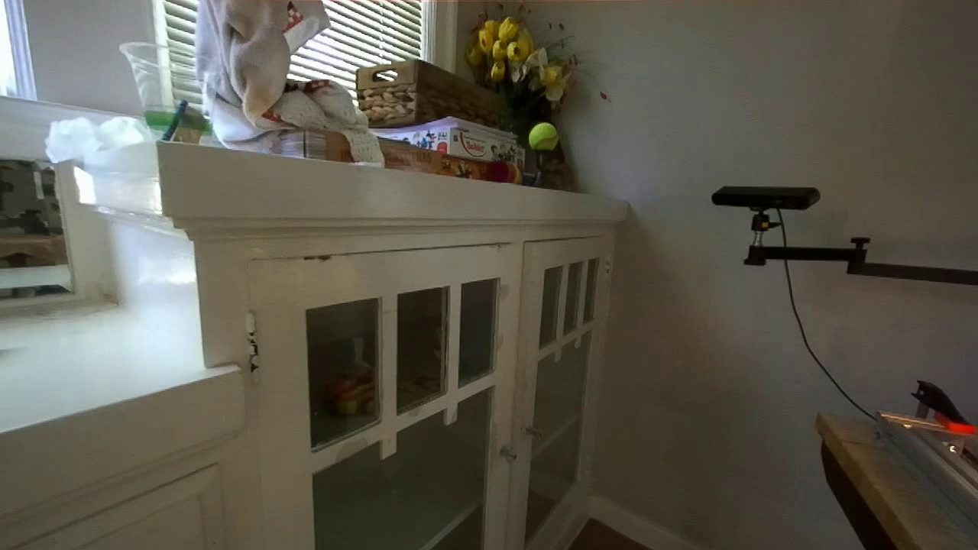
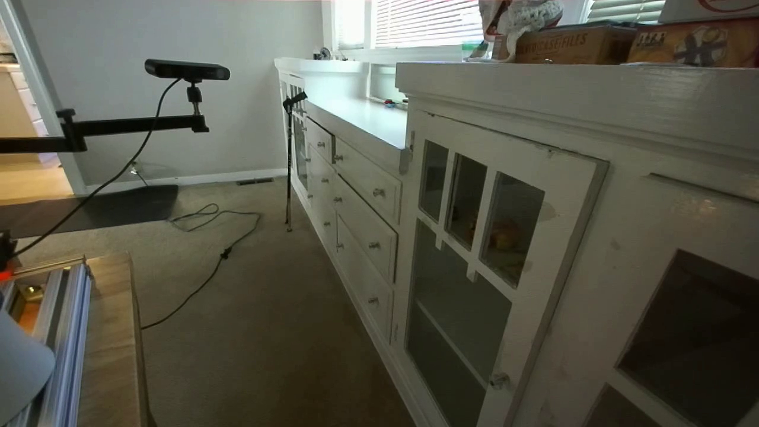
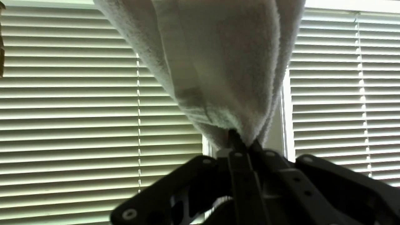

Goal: Move the towel to the right.

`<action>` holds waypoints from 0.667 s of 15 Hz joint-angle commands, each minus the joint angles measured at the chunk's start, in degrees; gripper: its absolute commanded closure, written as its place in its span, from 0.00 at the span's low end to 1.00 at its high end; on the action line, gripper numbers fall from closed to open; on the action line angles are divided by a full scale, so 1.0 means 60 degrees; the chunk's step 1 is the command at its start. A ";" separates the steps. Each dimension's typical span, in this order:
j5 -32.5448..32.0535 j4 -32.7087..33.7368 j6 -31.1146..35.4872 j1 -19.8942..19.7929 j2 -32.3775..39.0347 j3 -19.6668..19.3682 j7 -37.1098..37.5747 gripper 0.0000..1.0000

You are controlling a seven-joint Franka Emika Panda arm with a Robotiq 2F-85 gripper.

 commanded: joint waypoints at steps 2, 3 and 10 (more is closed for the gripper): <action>0.0423 0.1634 -0.2099 -0.0034 0.0382 0.0478 -0.0263 0.99; 0.0304 0.1745 -0.2383 -0.0022 0.0345 0.0459 -0.0136 0.99; -0.0690 0.2444 -0.2262 -0.0062 0.0503 -0.0866 0.1777 0.98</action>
